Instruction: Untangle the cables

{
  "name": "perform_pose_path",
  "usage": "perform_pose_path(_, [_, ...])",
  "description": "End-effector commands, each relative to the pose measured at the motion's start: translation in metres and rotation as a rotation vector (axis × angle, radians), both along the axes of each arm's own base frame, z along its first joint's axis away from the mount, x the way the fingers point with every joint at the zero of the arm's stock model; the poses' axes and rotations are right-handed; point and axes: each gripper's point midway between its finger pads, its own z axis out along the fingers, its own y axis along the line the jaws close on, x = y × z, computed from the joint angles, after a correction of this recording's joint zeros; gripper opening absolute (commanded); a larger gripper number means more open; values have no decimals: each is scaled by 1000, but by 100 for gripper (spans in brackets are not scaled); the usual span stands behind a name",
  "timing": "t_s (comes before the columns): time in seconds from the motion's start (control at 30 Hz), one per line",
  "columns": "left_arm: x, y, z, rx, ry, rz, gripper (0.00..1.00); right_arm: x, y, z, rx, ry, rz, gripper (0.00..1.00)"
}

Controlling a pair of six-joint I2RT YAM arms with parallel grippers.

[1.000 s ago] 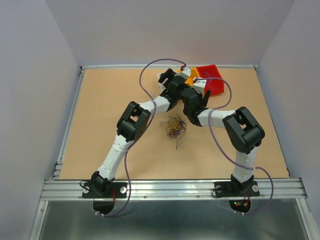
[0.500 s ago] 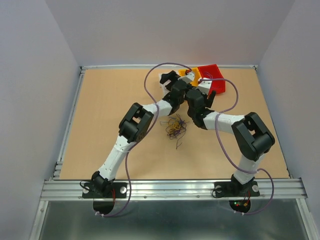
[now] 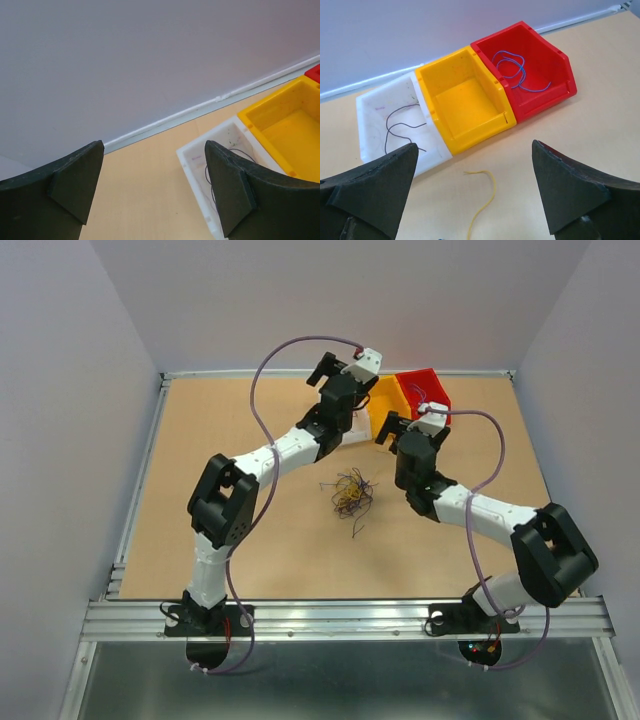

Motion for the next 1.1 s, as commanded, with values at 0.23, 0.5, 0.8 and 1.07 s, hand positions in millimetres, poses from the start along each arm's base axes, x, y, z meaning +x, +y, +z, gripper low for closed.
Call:
perform_pose_path(0.23, [2, 1, -52, 0, 91, 21, 98, -25, -18, 29, 80, -95, 33, 100])
perform_pose_path(0.5, [11, -10, -99, 20, 153, 1, 98, -24, -27, 23, 69, -83, 18, 100])
perform_pose_path(0.8, [-46, 19, -11, -177, 88, -194, 98, -33, -30, 28, 83, -77, 78, 100])
perform_pose_path(1.07, [-94, 27, -30, -120, 226, -322, 98, -40, 0, 32, 44, 64, 264, 93])
